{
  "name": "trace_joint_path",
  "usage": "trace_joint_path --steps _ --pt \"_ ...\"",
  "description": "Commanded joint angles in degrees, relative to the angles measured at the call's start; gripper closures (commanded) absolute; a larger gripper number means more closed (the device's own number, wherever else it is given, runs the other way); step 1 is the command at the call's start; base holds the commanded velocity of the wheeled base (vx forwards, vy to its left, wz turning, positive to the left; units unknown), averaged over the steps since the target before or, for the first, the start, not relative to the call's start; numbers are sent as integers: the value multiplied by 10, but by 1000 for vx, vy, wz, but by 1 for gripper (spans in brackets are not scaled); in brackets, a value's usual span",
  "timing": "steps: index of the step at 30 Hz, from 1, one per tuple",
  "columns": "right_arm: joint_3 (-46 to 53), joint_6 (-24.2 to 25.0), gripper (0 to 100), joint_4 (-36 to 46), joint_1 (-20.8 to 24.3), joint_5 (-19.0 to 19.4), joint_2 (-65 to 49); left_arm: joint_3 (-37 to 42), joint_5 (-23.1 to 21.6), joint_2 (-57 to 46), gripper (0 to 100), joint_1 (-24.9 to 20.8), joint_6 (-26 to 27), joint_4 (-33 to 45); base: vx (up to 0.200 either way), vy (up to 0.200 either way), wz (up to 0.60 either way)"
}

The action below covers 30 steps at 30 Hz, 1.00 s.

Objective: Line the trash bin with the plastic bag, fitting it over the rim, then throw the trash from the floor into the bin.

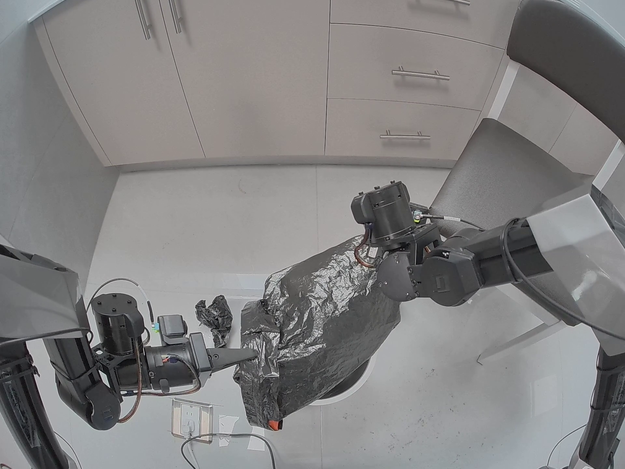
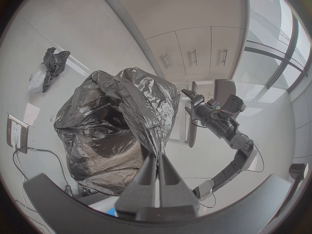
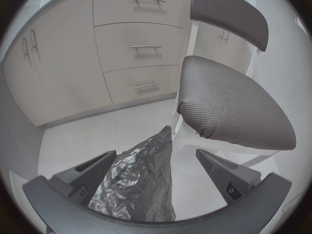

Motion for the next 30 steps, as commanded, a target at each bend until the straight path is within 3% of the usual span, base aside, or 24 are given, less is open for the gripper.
trace_joint_path --steps 1,13,30 --pt "-25 -3 0 1 -5 0 35 2 0 0 100 -1 0 0 0 0 0" --pt "-144 -22 0 33 -2 0 96 2 0 0 100 -1 0 0 0 0 0" --pt "-150 -19 0 37 -12 0 123 5 0 0 100 -2 1 0 0 0 0"
